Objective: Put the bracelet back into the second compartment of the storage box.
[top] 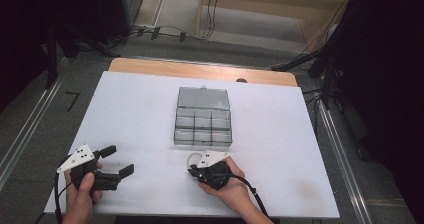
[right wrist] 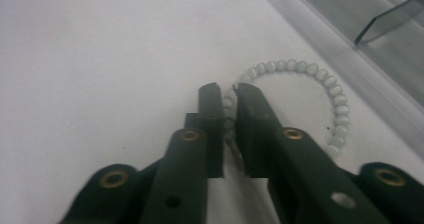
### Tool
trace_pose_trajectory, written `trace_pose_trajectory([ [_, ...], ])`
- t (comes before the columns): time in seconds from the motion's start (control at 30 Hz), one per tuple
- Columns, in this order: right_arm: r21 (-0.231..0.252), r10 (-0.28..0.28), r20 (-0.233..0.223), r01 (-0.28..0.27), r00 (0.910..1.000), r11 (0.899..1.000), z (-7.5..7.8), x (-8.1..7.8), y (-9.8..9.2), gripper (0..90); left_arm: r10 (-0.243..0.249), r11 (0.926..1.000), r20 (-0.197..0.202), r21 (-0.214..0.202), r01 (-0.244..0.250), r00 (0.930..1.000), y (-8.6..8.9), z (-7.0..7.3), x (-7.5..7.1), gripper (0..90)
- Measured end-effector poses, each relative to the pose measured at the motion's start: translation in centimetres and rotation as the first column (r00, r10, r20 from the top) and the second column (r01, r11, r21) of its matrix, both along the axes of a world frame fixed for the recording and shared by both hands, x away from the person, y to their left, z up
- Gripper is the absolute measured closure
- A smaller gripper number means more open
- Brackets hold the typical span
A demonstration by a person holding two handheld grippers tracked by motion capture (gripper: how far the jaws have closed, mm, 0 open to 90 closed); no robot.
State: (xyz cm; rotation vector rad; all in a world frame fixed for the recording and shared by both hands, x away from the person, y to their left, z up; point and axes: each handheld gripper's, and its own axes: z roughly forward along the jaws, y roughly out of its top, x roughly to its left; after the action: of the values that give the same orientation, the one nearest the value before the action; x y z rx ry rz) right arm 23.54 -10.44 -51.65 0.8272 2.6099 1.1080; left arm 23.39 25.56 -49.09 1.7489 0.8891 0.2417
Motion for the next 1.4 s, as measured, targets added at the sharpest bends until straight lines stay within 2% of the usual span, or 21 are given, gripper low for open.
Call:
trace_pose_trajectory([
  [0.17, 0.002, -0.001, -0.013, 0.001, 0.9999, 1.000, 0.0, 0.0, 0.1, 85.1, 0.003, 1.0000, -0.004, 0.000, -0.003, 1.0000, 0.1, -0.1, 0.1, 0.0],
  [0.3, 0.027, -0.001, -0.038, 0.002, 0.9993, 1.000, 0.0, 0.3, -0.2, 85.6, 0.007, 1.0000, 0.003, 0.007, -0.007, 1.0000, 0.1, -0.2, 0.1, 0.0],
  [0.4, 0.041, 0.003, -0.039, -0.001, 0.9992, 0.999, -0.1, 0.3, -0.3, 85.7, 0.003, 0.9999, 0.003, 0.009, -0.003, 1.0000, 0.0, -0.2, 0.1, 0.0],
  [0.6, 0.057, 0.009, -0.048, -0.006, 0.9988, 0.998, 0.0, 0.5, -0.5, 85.8, -0.003, 1.0000, 0.003, -0.005, 0.003, 1.0000, 0.1, -0.2, 0.1, 0.0],
  [0.73, 0.092, 0.017, -0.065, -0.011, 0.9977, 0.996, 0.1, 0.7, -0.9, 85.7, -0.002, 0.9998, 0.002, -0.019, 0.002, 1.0000, 0.2, -0.3, 0.1, 0.0],
  [0.87, 0.122, 0.014, -0.065, -0.006, 0.9978, 0.993, 0.5, 0.8, -1.3, 85.8, 0.000, 0.9996, -0.002, -0.027, 0.000, 1.0000, 0.2, -0.4, 0.2, 0.0],
  [1.23, 0.158, 0.015, -0.085, -0.002, 0.9963, 0.987, 1.5, 1.0, -1.3, 85.8, 0.001, 1.0000, 0.009, -0.009, -0.001, 1.0000, 0.0, -0.4, 0.1, 0.0],
  [1.4, 0.177, 0.009, -0.075, 0.005, 0.9971, 0.984, 2.2, 1.2, -1.3, 85.8, 0.000, 1.0000, 0.008, -0.009, 0.000, 1.0000, -0.1, -0.4, 0.1, 0.0],
])
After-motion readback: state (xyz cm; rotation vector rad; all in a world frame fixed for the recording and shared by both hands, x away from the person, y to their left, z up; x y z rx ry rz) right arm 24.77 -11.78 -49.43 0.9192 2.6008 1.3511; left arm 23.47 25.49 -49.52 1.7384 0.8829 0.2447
